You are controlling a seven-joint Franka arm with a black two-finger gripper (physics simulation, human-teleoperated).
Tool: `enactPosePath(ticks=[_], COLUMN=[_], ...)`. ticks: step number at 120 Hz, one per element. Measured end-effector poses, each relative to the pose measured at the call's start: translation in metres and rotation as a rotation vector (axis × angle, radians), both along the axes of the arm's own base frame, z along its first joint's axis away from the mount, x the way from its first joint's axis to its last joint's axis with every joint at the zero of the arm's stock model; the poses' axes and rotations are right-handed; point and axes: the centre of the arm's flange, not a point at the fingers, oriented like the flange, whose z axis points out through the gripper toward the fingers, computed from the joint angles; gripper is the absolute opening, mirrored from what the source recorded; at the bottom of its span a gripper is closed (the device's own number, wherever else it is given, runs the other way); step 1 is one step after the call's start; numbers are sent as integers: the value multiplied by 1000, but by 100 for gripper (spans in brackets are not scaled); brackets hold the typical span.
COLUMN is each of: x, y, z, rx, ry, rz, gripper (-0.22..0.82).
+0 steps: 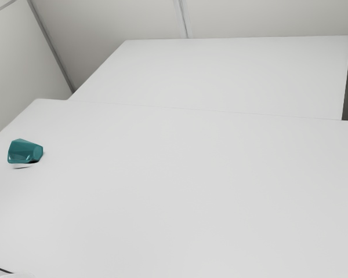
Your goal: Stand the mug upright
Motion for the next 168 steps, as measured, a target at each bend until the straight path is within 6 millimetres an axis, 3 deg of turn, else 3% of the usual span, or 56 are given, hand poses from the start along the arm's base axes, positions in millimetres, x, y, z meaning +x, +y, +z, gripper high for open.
enactPosePath(ticks=[29, 67, 97, 126, 150, 168], x=[-28, -15, 7, 10, 20, 26], y=[76, 125, 133, 143, 146, 143], z=[-38, -107, -158, -203, -234, -247], rx=[-74, -151, -225, -275, -304, -326], ry=[-132, -322, -447, -503, -547, -582], rz=[-13, -137, -193, -180, -181, -187], gripper=[59, 59, 59, 59, 59, 59])
